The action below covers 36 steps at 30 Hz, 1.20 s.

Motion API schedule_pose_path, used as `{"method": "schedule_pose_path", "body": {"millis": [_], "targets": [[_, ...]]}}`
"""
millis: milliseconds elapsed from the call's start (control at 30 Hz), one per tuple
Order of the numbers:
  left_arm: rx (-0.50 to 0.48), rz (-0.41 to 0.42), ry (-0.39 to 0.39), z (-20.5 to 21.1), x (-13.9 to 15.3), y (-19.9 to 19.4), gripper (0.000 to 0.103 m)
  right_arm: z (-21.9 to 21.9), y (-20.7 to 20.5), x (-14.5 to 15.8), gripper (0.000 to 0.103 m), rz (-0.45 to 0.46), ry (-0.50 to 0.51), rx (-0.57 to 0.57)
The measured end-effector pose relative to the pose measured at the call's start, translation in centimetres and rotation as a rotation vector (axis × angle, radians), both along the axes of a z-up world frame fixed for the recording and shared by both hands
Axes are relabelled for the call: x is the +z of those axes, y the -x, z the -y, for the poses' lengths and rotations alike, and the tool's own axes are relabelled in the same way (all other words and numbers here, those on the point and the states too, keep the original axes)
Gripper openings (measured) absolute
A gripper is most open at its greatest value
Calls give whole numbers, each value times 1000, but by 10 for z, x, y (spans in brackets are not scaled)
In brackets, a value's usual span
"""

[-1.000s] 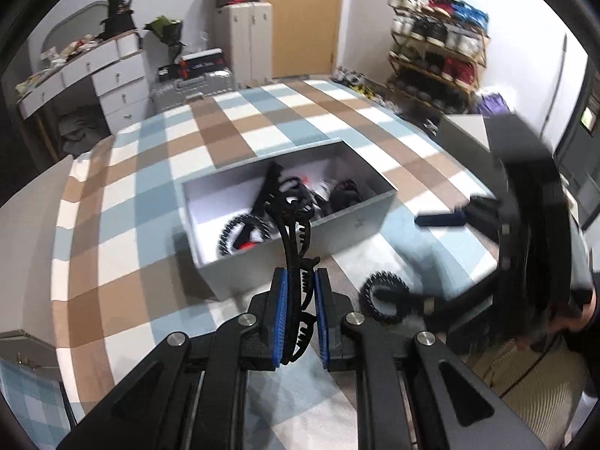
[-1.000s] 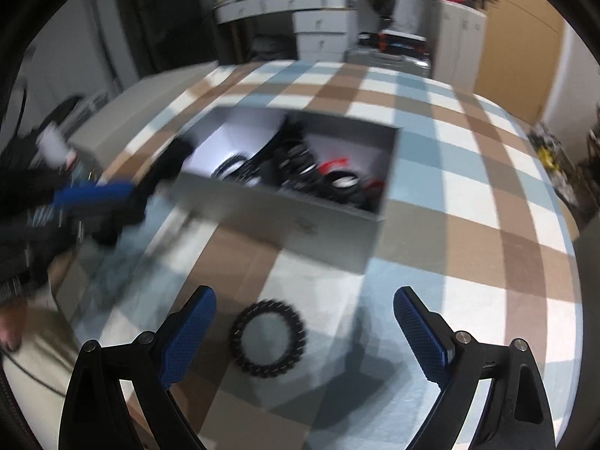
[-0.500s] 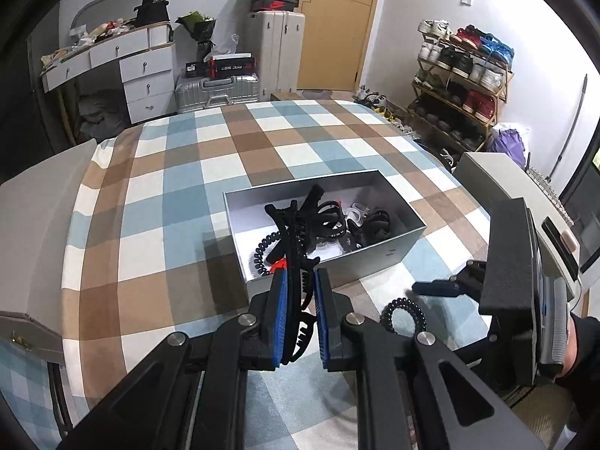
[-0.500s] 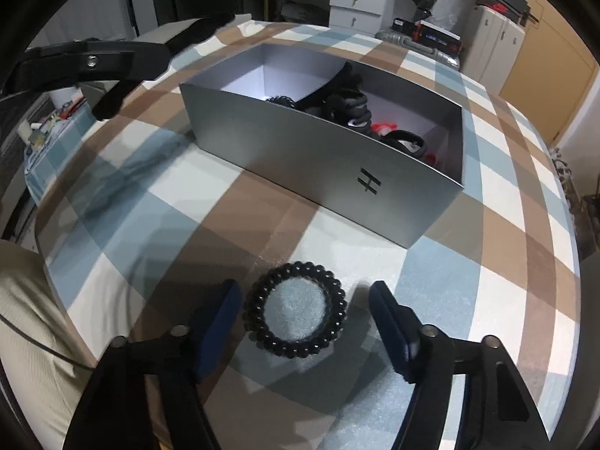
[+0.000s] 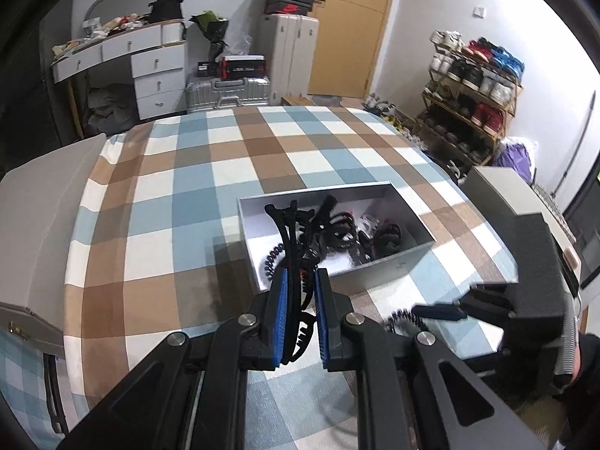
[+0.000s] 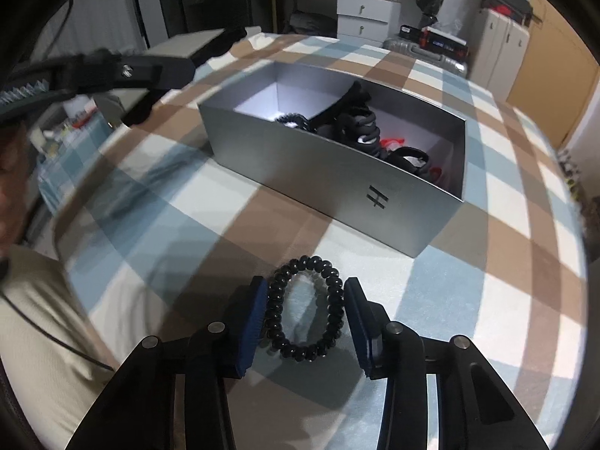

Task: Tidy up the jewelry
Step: 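Lift the claw clip with the left gripper while the right grasps the black beaded bracelet, then lower the claw clip and bracelet into the silver box and open both grippers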

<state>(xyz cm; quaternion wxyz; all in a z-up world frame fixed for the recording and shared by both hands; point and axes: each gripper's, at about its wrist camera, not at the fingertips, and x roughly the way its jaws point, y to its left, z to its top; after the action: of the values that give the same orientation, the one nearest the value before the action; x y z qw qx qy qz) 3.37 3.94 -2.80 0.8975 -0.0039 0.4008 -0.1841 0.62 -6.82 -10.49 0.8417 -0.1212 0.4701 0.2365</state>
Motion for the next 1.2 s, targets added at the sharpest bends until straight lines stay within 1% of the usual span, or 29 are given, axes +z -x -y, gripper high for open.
{"method": "schedule_pose_path", "body": {"millis": [167, 233, 300, 467, 633, 767, 867, 1000, 1100, 1200], "targets": [[30, 16, 32, -5, 4, -7, 9, 4, 4, 17, 41, -15, -132, 23], [38, 16, 41, -5, 4, -12, 9, 8, 4, 24, 41, -1, -178, 16], [41, 15, 51, -5, 3, -17, 9, 14, 4, 34, 41, 23, -231, 8], [44, 6, 55, -2, 0, -27, 9, 23, 7, 56, 41, 102, -314, -21], [31, -11, 51, 5, -6, -37, 9, 31, -10, 70, 41, 143, -377, -67], [29, -16, 42, 7, -10, -44, 9, 38, -31, 81, 42, 165, -401, -133], [27, -15, 36, 8, -10, -47, 9, 42, -52, 86, 42, 157, -389, -171], [24, -12, 44, 8, -9, -47, 9, 38, -70, 90, 42, 173, -343, -180], [13, -8, 48, 10, -7, -46, 9, 36, -82, 89, 42, 177, -345, -188], [1, -17, 51, 13, -9, -48, 9, 33, -84, 86, 42, 211, -345, -196]]}}
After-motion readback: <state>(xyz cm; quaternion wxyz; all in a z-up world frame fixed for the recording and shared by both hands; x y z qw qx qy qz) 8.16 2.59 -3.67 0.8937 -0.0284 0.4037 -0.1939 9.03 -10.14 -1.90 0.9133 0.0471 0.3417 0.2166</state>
